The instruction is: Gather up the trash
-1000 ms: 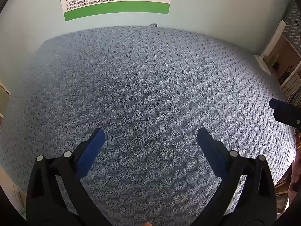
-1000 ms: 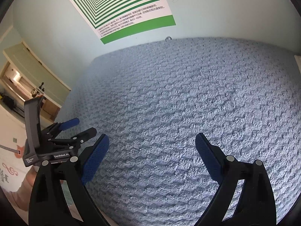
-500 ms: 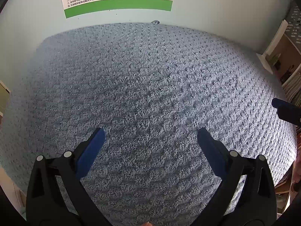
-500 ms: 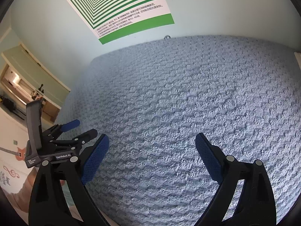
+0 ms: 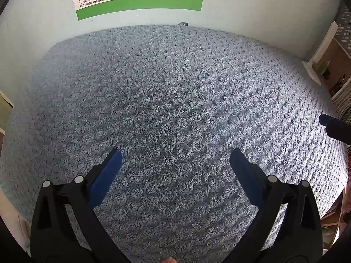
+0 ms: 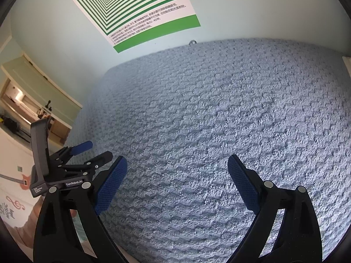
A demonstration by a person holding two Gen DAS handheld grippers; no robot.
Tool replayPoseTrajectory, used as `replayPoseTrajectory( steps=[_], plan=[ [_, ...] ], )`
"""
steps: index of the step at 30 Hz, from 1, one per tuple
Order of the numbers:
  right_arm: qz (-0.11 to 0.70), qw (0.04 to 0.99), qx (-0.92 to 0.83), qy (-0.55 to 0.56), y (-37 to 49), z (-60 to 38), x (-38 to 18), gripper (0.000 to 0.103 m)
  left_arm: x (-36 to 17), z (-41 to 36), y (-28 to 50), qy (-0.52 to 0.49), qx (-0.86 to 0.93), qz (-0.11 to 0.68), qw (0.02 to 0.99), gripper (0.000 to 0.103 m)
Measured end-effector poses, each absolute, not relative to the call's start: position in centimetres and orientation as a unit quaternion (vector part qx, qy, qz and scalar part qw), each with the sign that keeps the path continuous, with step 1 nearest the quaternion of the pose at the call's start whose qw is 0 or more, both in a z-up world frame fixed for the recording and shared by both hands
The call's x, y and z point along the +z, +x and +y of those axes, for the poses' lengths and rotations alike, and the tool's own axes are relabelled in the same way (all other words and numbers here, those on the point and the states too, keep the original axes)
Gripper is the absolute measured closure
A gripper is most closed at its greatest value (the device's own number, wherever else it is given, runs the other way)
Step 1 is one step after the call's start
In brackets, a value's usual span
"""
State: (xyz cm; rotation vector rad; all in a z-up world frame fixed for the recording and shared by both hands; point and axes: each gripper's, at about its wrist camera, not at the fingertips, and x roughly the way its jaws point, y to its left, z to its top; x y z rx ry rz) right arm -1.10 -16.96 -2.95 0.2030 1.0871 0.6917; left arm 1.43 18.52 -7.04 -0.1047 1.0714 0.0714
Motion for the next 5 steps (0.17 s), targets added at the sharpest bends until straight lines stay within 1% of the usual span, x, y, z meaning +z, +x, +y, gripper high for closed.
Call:
replayPoseTrajectory(
  steps=[5],
  plan=[
    [0.507, 0.794, 0.321, 0.095, -1.02, -16.99, -3.06, 0.011, -7.45, 18.70, 1.30, -0.053, 0.040, 0.514, 0.855, 0.007]
  ],
)
